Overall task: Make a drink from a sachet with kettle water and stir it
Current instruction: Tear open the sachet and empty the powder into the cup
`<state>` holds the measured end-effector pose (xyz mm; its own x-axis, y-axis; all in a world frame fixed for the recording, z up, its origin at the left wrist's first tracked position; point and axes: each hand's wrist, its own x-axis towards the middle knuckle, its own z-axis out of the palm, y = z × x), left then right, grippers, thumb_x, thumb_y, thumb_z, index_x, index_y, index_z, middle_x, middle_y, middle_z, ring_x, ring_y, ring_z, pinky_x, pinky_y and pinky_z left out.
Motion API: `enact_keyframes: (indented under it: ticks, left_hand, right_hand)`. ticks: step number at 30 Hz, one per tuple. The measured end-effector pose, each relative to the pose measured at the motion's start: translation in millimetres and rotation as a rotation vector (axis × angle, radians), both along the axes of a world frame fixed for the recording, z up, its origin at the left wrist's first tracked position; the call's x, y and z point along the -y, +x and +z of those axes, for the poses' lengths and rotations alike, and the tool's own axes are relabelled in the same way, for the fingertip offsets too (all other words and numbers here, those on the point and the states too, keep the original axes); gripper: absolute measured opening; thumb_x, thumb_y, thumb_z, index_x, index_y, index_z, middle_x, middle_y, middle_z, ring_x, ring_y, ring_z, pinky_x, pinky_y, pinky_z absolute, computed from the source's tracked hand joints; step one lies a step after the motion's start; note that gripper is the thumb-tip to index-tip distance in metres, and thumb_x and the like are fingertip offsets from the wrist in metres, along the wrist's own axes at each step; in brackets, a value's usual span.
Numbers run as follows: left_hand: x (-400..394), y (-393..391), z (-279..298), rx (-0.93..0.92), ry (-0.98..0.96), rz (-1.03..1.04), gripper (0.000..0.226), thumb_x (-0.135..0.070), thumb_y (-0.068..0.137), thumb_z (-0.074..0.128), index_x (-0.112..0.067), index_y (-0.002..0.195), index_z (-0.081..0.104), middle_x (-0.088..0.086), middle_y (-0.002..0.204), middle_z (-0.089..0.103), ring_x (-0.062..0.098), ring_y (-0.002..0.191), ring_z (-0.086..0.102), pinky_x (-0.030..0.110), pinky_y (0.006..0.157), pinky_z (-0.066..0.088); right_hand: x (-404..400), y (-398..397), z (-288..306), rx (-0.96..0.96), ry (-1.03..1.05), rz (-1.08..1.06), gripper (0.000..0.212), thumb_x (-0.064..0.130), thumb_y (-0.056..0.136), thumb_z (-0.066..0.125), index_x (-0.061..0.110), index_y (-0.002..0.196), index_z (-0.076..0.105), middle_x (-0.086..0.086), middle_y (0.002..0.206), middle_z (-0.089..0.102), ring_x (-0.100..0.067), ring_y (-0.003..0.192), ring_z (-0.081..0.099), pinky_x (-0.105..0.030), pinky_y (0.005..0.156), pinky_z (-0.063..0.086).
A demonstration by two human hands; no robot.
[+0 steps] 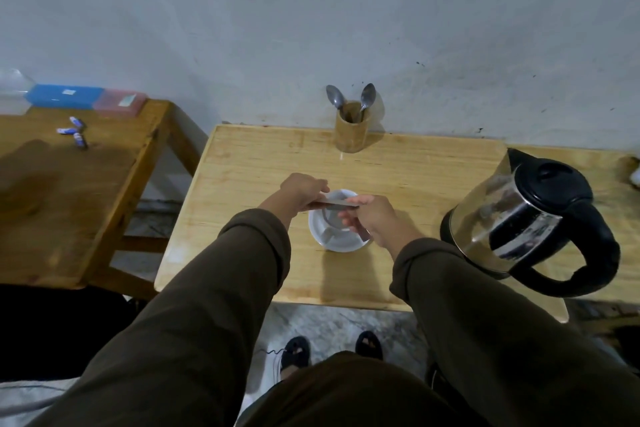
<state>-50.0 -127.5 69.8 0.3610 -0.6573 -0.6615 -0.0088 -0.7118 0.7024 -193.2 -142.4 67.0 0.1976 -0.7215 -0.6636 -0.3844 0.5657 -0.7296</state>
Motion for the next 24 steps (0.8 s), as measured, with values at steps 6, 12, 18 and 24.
enact_keyframes:
  ticks: [6, 12, 18, 24]
  left_hand:
    - [-4.5, 0.8, 8.6, -0.140, 0.004, 0.086, 0.034, -0.026, 0.095, 0.054, 0.003, 0.078, 0.060, 0.011, 0.067, 0.068, 0.014, 0.051, 0.066, 0.016, 0.053, 0.056]
    - [2.1, -4.0, 7.2, -0.096, -0.016, 0.125, 0.037, -0.025, 0.093, 0.057, 0.008, 0.108, 0.058, 0.011, 0.077, 0.074, 0.011, 0.044, 0.067, 0.018, 0.058, 0.056]
    - [4.1, -6.7, 11.5, 0.062, -0.007, 0.032, 0.042, -0.034, 0.091, 0.057, 0.006, 0.101, 0.066, 0.010, 0.076, 0.077, 0.011, 0.052, 0.066, 0.013, 0.048, 0.052]
    - [3.6, -4.5, 6.6, 0.085, -0.106, -0.068, 0.044, -0.048, 0.086, 0.057, -0.009, 0.070, 0.067, 0.014, 0.090, 0.077, 0.024, 0.092, 0.073, 0.035, 0.098, 0.052]
  right_hand:
    - [3.6, 2.0, -3.9, -0.084, -0.026, 0.111, 0.023, 0.001, 0.094, 0.049, 0.004, 0.117, 0.053, -0.007, 0.068, 0.063, -0.015, 0.055, 0.057, -0.025, 0.050, 0.045]
    - [9.0, -1.1, 1.6, -0.190, -0.232, 0.194, 0.010, 0.004, 0.093, 0.053, 0.011, 0.099, 0.053, -0.010, 0.077, 0.065, -0.014, 0.047, 0.054, -0.013, 0.034, 0.043]
    - [12.4, -3.1, -3.9, -0.233, -0.464, 0.241, 0.009, 0.009, 0.090, 0.058, 0.012, 0.083, 0.064, -0.009, 0.073, 0.065, -0.021, 0.064, 0.064, -0.028, 0.065, 0.053]
    - [13.0, -5.0, -9.5, -0.304, -0.538, 0.197, 0.016, 0.019, 0.088, 0.063, 0.005, 0.086, 0.071, -0.005, 0.067, 0.057, -0.021, 0.072, 0.052, -0.027, 0.067, 0.039]
